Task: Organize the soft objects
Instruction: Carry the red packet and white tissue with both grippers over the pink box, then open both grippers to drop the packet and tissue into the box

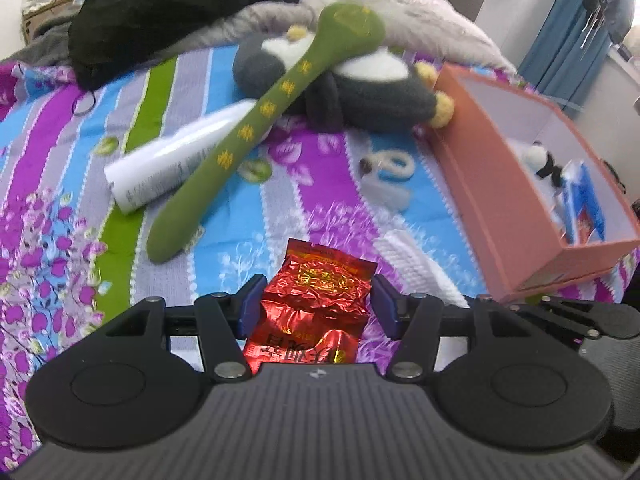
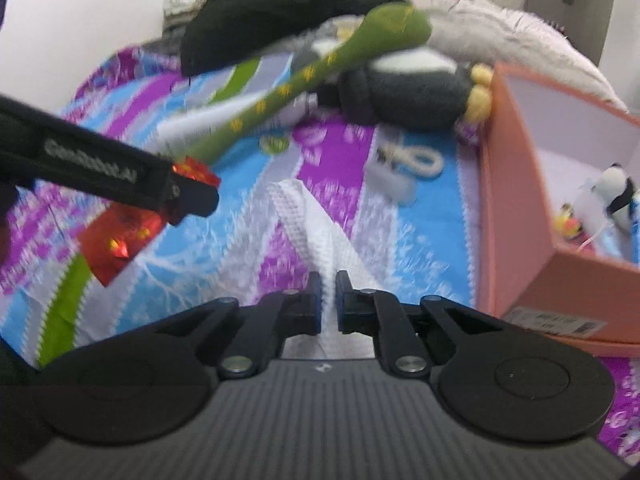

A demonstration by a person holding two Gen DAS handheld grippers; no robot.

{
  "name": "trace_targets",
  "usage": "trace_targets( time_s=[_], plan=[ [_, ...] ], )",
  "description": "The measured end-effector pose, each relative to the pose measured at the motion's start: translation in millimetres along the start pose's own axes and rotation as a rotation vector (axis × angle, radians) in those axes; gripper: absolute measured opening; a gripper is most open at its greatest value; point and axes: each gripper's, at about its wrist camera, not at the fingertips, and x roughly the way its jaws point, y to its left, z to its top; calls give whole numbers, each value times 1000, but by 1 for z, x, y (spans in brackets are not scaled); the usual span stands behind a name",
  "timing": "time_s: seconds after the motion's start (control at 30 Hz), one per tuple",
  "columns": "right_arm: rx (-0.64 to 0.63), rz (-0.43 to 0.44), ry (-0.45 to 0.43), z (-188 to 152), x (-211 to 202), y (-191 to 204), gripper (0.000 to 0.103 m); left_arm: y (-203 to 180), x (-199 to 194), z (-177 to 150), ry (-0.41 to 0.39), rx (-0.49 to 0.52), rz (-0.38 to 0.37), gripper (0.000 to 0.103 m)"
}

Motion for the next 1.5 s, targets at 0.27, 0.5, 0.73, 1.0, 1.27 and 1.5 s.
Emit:
trace_targets(
  time_s=[0.27, 0.5, 0.73, 1.0, 1.27, 1.5],
  plan=[
    [46, -41, -106, 33, -44, -23, 11, -28, -34, 39, -85, 38, -55, 63],
    [81, -104, -210, 60, -78, -52, 11, -62, -57, 77, -172, 74, -110, 63],
    [146, -205, -232, 67, -93, -101, 11, -111, -54, 104, -188, 124, -180, 63],
    [232, -283, -177, 49, -83, -155, 11, -178, -8, 117, -95, 191, -256, 63],
    [296, -290, -104, 28, -57, -187, 11, -222, 42, 119, -40, 267, -263, 63],
    [332, -278, -49, 17, -33, -201, 11, -230, 80, 117, 25, 275, -259, 69]
  ],
)
